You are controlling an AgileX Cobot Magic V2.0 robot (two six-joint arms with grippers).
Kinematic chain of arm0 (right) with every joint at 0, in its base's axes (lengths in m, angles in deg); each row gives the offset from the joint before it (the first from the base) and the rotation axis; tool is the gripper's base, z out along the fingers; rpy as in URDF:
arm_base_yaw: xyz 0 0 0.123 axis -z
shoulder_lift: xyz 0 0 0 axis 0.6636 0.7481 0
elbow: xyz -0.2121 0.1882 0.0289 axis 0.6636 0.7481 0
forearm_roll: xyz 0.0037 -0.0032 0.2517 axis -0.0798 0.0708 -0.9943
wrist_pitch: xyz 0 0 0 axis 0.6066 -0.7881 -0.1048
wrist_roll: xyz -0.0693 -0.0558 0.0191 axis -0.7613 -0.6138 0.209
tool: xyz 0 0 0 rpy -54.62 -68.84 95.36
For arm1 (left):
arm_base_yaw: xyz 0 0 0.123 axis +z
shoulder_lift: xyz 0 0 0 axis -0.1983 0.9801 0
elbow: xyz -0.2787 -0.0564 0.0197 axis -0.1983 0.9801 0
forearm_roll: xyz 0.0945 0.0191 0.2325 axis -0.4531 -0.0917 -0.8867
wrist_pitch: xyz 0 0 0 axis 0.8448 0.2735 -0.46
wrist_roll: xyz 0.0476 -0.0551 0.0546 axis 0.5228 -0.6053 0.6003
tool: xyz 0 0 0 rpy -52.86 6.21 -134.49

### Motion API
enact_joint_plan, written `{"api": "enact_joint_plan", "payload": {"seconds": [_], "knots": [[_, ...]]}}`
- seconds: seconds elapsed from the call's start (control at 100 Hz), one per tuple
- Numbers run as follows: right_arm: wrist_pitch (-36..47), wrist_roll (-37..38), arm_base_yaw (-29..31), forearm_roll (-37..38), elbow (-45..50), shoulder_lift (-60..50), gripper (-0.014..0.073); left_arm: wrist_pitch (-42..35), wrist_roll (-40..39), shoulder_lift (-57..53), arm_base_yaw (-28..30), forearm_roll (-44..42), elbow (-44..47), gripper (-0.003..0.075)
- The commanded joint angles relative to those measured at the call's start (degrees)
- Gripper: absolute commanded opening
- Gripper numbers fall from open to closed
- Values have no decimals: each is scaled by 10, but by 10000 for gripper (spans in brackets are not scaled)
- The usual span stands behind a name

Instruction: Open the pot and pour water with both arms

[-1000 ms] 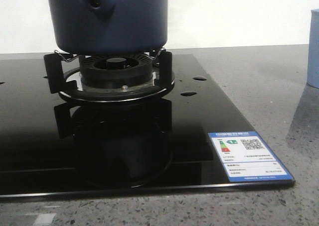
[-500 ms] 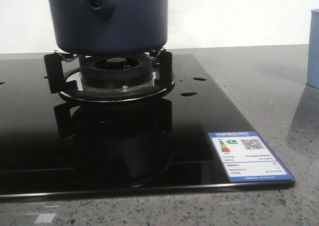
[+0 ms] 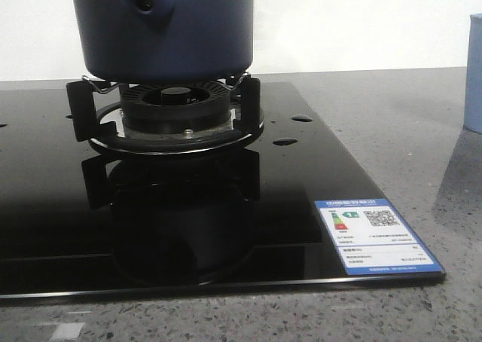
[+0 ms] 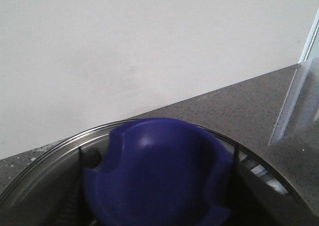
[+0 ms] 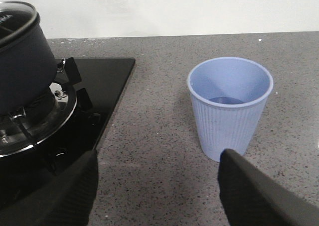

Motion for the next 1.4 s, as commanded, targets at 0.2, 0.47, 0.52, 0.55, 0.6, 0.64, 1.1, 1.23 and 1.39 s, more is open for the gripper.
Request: {"api": "enact_joint_plan", "payload": {"seconds": [0.2, 0.47, 0.52, 0.55, 0.6, 0.64, 1.1, 1.23, 1.39], "knots": [[61, -8, 0, 60, -2, 8, 463, -49, 0, -112, 34, -2, -22, 358], [192, -8, 0, 60, 88, 12, 463, 9, 0, -180, 98, -2, -22, 358], [224, -8, 0, 60, 102, 21, 465, 14, 0, -190, 107, -2, -22, 358], [237, -8, 0, 60, 107, 29, 469, 17, 0, -194, 111, -2, -22, 358], [255, -8, 0, 60, 110, 46, 485, 19, 0, -202, 115, -2, -22, 358], [263, -8, 0, 60, 111, 64, 510, 19, 0, -206, 118, -2, -22, 358], [534, -8, 1, 53, 111, 316, 591, 19, 0, -216, 123, -4, -22, 358], [600, -8, 1, 41, 109, 373, 591, 19, 0, -216, 123, -4, -22, 358], [685, -8, 1, 38, 108, 444, 591, 19, 0, -216, 123, -4, -22, 358]]}}
